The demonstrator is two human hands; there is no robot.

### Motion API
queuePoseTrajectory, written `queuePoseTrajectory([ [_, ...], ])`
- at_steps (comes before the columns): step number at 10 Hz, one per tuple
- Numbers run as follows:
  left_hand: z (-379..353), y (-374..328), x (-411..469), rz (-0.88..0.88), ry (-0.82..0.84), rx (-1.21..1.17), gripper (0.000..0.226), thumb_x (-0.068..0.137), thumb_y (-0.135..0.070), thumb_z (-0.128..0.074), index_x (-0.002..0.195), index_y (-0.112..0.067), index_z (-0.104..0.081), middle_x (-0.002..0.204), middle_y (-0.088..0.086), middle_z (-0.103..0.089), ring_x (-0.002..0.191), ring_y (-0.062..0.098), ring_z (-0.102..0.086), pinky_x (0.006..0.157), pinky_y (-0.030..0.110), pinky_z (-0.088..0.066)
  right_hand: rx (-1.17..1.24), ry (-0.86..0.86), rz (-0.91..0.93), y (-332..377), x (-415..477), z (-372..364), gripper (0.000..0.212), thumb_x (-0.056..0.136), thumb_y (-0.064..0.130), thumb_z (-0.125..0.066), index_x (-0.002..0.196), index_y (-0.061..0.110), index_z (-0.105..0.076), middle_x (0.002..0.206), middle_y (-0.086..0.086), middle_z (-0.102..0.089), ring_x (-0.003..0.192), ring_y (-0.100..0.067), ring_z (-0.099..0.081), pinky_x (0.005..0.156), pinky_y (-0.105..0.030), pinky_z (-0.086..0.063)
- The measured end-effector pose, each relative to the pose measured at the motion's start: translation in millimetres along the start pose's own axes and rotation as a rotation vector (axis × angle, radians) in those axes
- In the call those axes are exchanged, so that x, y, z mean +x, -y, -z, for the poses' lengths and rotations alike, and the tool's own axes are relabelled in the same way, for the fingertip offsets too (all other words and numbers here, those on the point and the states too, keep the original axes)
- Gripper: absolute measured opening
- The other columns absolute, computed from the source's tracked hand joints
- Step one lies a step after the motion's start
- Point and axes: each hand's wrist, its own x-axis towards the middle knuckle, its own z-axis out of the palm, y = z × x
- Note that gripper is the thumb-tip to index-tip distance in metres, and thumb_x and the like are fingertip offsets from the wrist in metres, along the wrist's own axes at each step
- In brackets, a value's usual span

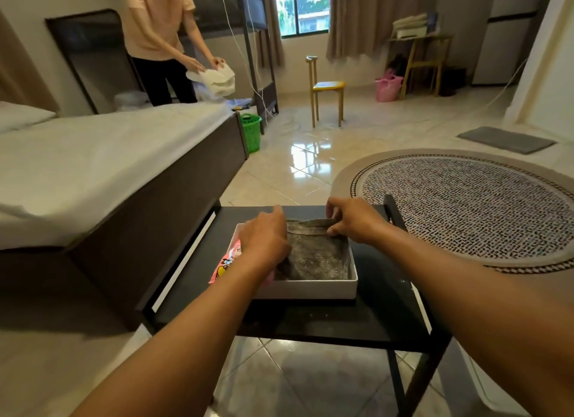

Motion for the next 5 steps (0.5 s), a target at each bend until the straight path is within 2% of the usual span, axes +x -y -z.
queuePoseTrajectory([
  [1,-8.6,1.8,4.3,-0.102,-0.038,0.181,0.045,0.078,-0.031,-0.076,0.117,-0.017,-0.057,0.117,0.009,-0.059,0.108,0.031,-0.051,0.088,0.041,-0.041,-0.128,-0.005,0.026,-3.3,1.0,-9.1,0.028,0.078,0.021,-0.08,0.102,0.023,-0.065,0.108,-0.007,-0.067,0.103,-0.028,-0.061,0.088,-0.043,-0.052],
  [2,-12.3,2.2,8.1,-0.233,-0.045,0.283,0.039,0.079,-0.04,-0.073,0.115,-0.023,-0.068,0.134,0.007,-0.045,0.122,0.03,-0.035,0.096,0.047,-0.031,-0.362,-0.049,0.151,-0.7,-1.6,-10.4,0.033,0.082,0.032,-0.075,0.114,0.031,-0.064,0.128,-0.005,-0.051,0.122,-0.026,-0.041,0.099,-0.043,-0.037],
  [3,-18.8,4.1,8.8,-0.278,0.076,0.367,0.036,0.081,-0.041,-0.068,0.113,-0.027,-0.069,0.154,0.006,-0.026,0.136,0.034,-0.019,0.103,0.058,-0.02,-0.569,0.101,0.161,0.4,-4.3,-9.8,0.043,0.078,0.048,-0.074,0.119,0.04,-0.067,0.147,-0.003,-0.03,0.136,-0.03,-0.021,0.108,-0.051,-0.024],
  [4,-23.9,3.6,9.3,-0.241,0.263,0.36,0.036,0.084,-0.041,-0.065,0.117,-0.028,-0.067,0.162,0.002,-0.01,0.144,0.036,-0.006,0.107,0.066,-0.009,-0.576,0.265,0.061,-3.4,-8.5,-10.3,0.048,0.081,0.053,-0.07,0.127,0.042,-0.064,0.161,-0.001,-0.015,0.145,-0.034,-0.008,0.113,-0.058,-0.012],
  [5,-18.4,1.4,7.7,-0.244,0.267,0.281,0.03,0.09,-0.042,-0.059,0.116,-0.029,-0.068,0.163,-0.001,-0.006,0.146,0.034,-0.002,0.108,0.068,-0.009,-0.462,0.257,0.051,-3.6,-11.7,-2.7,0.048,0.084,0.051,-0.067,0.131,0.04,-0.062,0.163,0.0,-0.015,0.147,-0.032,-0.005,0.115,-0.058,-0.009],
])
